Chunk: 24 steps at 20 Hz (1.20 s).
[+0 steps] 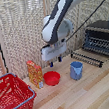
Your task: Please locate the crimson dish within your space. Move your hand towards it gently. Tenderly hold the bowl carefully using your fingers and raise it. With caution, shift it towards the basket. Kindly let loose of the dish to drop it in the basket.
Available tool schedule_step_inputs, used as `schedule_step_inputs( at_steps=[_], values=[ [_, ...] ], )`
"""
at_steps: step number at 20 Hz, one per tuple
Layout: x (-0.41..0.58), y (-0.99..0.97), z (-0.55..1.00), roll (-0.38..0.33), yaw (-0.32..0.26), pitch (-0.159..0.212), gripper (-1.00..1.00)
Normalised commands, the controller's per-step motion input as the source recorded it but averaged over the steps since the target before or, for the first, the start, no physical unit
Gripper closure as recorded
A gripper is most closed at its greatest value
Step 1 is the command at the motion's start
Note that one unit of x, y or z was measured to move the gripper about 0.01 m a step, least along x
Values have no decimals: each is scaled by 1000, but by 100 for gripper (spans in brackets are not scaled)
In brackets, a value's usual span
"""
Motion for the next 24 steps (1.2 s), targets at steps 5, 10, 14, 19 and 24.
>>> schedule_step_inputs(
  at_steps=[5, 10, 14, 19, 24],
  values=[
    [0, -21, -473, -36, -49, 0, -100],
    [23, -1, -267, -9, -104, 0, 100],
    [25, 0, -76, 0, -61, 0, 100],
    [7, 2, -14, 0, -3, 12, 100],
    [26, 1, -14, 0, 0, 0, 100]
  ],
)
